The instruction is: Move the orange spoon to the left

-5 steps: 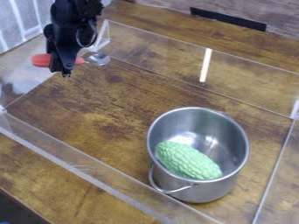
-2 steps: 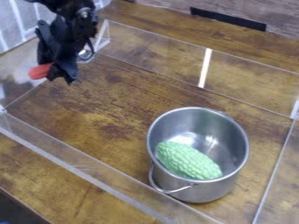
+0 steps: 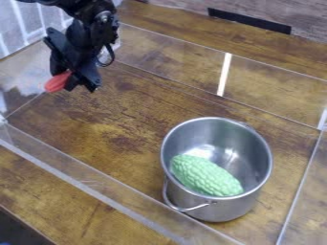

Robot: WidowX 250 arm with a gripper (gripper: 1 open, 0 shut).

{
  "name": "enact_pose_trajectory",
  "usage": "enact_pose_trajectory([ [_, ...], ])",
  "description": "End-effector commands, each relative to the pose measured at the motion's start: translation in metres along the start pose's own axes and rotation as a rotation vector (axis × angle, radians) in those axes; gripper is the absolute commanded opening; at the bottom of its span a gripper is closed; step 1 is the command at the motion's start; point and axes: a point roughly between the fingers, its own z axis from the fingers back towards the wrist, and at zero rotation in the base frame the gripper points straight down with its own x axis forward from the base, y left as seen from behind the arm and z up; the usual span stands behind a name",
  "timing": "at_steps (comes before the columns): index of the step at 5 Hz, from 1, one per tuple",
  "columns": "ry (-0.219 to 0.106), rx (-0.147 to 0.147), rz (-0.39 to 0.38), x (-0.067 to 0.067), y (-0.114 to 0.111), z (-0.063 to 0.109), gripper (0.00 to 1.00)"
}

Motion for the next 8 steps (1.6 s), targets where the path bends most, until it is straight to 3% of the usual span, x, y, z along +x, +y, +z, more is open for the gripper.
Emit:
enact_pose_trajectory([
  [1, -0.095, -0.018, 0.102, 0.015, 0.004, 0.017, 0.0],
  [2, -0.122, -0.057, 0.149, 0.017, 0.002, 0.017, 0.0],
  [5, -0.157, -0.134, 0.278, 0.018, 0.003, 0.02, 0.0],
  [7, -0.185, -0.189, 0.308, 0.014, 0.012, 0.017, 0.0],
  [8, -0.174, -0.204, 0.318, 0.014, 0.015, 0.015, 1.0],
])
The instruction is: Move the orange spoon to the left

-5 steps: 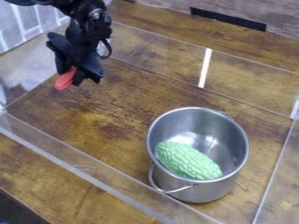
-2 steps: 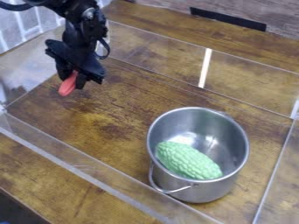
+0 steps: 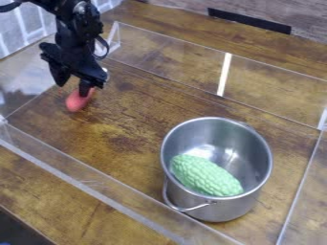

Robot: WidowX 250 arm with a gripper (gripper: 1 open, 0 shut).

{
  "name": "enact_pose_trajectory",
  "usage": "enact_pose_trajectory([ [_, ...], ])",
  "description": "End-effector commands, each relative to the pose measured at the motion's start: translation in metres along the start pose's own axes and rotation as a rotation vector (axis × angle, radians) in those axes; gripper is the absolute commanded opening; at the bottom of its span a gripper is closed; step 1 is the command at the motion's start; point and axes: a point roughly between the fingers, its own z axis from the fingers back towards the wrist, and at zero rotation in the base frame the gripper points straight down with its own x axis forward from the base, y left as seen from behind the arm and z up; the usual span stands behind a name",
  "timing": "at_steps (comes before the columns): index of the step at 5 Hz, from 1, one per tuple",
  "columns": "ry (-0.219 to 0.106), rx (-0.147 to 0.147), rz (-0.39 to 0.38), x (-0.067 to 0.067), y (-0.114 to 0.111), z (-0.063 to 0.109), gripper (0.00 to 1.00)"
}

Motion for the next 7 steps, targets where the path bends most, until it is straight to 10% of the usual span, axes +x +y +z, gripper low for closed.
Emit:
enact_pose_trajectory([
  [1, -0.088, 0.01, 0.057, 0.019, 0.027, 0.034, 1.0],
  [7, -0.075, -0.091, 0.057, 0.041, 0.06, 0.056, 1.0],
])
